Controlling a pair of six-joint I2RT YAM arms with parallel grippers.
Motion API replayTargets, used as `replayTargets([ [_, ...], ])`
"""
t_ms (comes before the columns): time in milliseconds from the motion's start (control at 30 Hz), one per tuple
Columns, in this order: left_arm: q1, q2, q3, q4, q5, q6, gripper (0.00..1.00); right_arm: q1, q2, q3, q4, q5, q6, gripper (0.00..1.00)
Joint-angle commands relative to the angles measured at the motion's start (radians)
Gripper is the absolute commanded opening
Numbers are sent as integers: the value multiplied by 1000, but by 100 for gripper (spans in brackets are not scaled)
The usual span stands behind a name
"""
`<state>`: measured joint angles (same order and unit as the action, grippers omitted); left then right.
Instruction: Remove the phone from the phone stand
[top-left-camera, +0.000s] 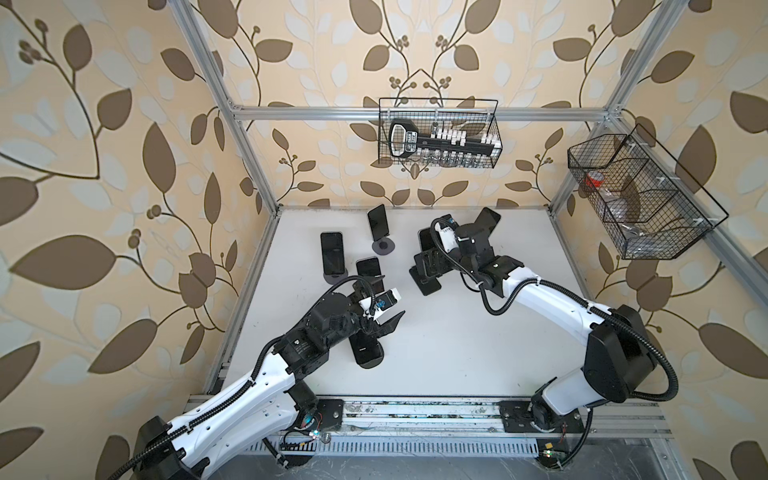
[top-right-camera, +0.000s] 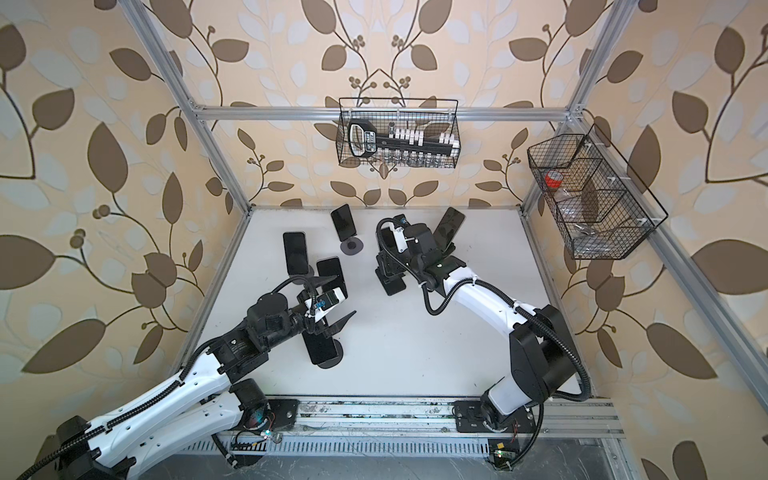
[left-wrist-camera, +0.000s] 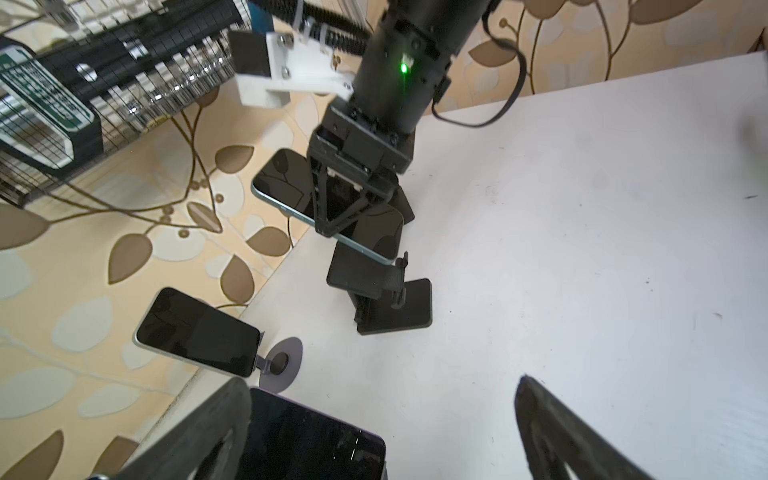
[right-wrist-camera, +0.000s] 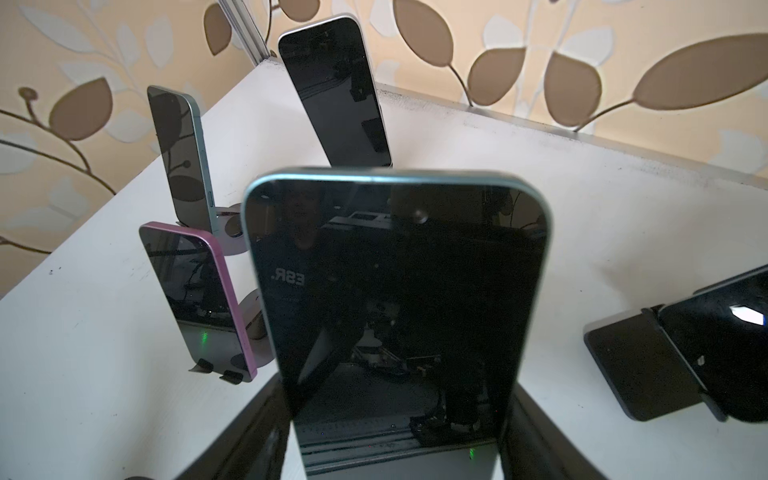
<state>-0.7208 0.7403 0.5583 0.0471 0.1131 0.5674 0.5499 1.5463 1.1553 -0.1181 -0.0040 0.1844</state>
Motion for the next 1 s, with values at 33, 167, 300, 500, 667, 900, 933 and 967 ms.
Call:
replayTargets([
  [33, -6, -43, 57, -36, 115, -27, 99, 6, -71, -41, 19, -7, 58, 69],
  [167, -6, -67, 60, -57, 144, -26, 99, 4, -117, -94, 20, 12, 67, 69],
  [300, -6, -39, 81, -48, 156, -14, 99, -9, -151, -93, -21, 42, 27, 69],
  [500, -6, 76, 191, -103, 237, -66, 99, -91, -203, -113, -46, 28, 21, 68],
  [667, -6, 193, 246, -12, 255, -158, 99, -145, -246, -160, -55, 10, 35, 67],
  [900, -7, 411, 395, 89, 274, -161, 99, -214, -315, -235, -96, -24, 31, 67],
  [933, -6, 441, 409, 118, 277, -172, 99, -227, -324, -245, -105, -38, 25, 67],
  [967, -6, 470, 423, 144, 287, -180, 99, -238, -333, -254, -115, -46, 19, 67],
])
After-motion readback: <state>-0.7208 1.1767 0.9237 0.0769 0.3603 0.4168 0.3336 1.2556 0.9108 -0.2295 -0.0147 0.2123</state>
